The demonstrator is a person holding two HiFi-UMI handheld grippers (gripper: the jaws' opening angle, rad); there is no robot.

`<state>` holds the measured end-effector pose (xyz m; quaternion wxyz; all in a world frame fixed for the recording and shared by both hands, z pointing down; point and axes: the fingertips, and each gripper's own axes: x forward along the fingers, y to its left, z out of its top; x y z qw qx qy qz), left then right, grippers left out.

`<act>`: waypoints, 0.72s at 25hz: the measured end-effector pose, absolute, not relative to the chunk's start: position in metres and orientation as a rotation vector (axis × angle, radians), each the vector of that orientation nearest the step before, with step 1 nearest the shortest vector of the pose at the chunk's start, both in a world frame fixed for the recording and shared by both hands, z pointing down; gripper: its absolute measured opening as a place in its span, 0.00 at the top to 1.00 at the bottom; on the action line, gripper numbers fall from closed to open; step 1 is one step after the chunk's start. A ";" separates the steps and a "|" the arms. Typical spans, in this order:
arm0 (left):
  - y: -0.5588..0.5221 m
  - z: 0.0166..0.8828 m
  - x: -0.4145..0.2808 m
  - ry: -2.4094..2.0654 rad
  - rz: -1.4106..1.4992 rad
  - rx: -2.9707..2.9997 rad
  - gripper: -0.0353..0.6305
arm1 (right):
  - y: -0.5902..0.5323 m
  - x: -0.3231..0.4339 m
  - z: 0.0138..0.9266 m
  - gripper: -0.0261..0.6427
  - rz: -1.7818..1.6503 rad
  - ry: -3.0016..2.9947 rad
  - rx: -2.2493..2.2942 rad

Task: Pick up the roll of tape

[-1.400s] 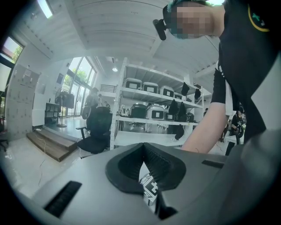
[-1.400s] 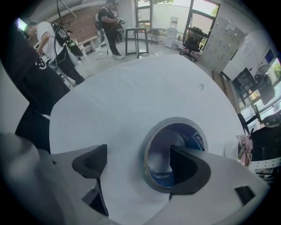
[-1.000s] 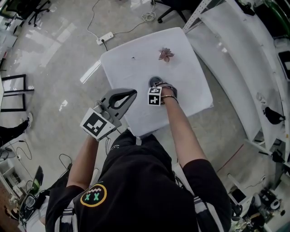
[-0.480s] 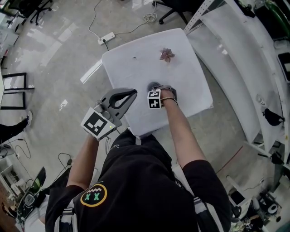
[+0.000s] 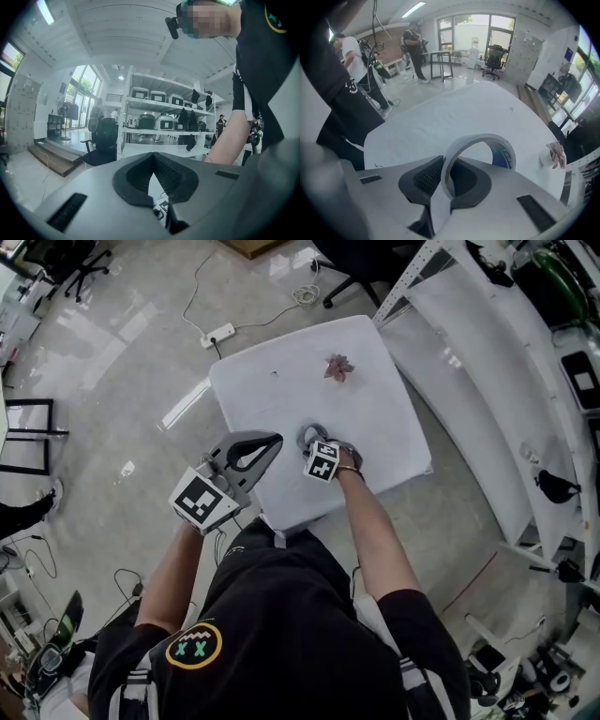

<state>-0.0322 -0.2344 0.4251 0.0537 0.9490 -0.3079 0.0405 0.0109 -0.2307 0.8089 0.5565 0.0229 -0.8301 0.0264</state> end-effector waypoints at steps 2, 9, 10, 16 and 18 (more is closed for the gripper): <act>-0.233 0.423 -0.032 -0.933 0.119 2.883 0.92 | -0.231 0.009 0.801 0.86 0.079 -1.985 0.097; -0.225 0.425 -0.032 -0.892 0.138 2.951 0.92 | -0.236 -0.003 0.744 0.86 0.115 -2.156 0.267; -0.224 0.426 -0.032 -0.886 0.141 2.963 0.92 | -0.238 -0.005 0.733 0.86 0.114 -2.184 0.295; -0.225 0.425 -0.033 -0.886 0.138 2.977 0.92 | -0.246 -0.004 0.671 0.86 0.093 -2.321 0.439; -0.226 0.425 -0.032 -0.885 0.138 2.982 0.92 | -0.248 -0.002 0.650 0.86 0.081 -2.362 0.483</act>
